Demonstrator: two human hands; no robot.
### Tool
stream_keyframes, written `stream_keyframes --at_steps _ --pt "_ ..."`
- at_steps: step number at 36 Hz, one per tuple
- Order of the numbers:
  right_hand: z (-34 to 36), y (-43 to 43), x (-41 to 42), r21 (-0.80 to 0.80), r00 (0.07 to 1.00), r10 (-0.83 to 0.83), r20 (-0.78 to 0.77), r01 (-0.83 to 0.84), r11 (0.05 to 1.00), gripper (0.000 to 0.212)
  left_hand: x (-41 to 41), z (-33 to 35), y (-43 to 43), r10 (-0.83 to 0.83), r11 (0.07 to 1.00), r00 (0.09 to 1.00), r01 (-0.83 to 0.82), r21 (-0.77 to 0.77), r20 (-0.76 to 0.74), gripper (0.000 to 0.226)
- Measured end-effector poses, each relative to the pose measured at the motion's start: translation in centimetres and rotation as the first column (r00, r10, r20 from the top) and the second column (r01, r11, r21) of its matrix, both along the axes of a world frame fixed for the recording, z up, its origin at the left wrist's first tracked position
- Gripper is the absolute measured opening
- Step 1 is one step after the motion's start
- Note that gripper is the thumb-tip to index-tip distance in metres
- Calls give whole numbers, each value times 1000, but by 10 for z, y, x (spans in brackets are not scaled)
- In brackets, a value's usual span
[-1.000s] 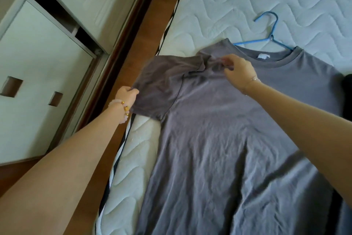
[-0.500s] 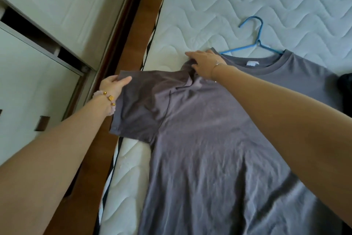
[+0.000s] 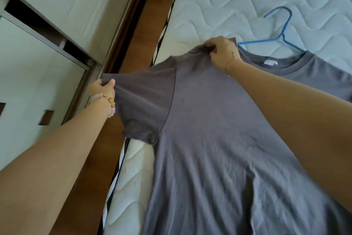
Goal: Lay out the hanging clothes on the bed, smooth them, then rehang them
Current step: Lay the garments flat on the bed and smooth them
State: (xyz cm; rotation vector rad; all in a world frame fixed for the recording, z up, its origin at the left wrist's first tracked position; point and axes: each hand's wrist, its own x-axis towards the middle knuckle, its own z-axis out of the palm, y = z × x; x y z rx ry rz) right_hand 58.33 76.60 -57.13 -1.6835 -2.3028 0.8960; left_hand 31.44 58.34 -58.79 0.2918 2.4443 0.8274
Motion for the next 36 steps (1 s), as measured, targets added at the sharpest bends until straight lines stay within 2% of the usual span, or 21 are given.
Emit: stream_keyframes --at_steps 3,6,10,14,18,20,22,25,29,33,36 --pt "6 -11 13 -110 992 22 -123 -36 993 56 -3 3 -5 -26 998 1000 26 -56 5 32" --pt "11 -27 27 -111 985 61 -159 -80 991 62 -7 7 -11 -69 996 998 69 -57 14 29" --pt "20 -61 50 -113 988 -16 -156 -1 994 59 9 21 -23 -268 956 960 256 -142 -75 39" --pt "29 -111 82 -69 992 -65 -111 57 996 56 39 39 -46 -548 832 789 483 -272 -278 43" --pt "33 -175 126 -82 997 -60 -42 57 995 51 84 48 -76 -735 676 626 703 -220 -260 41" --pt "30 -211 151 -103 995 -96 -10 94 990 49 111 53 -98 -782 620 572 758 -203 -250 42" --pt "27 -249 177 -155 984 -174 21 175 972 46 140 58 -124 -763 642 606 751 -153 -224 42" --pt "25 -317 215 -221 954 -292 60 298 928 42 175 63 -174 -649 761 749 644 -84 -137 46" --pt "25 -413 257 -251 916 -395 68 399 882 45 195 60 -251 -466 876 885 463 -134 14 51" --pt "25 -488 288 -266 834 -537 129 550 791 52 200 56 -329 -418 848 875 472 -241 244 47" --pt "29 -528 299 -266 735 -648 201 677 686 59 212 57 -376 -405 808 851 505 -305 336 54"
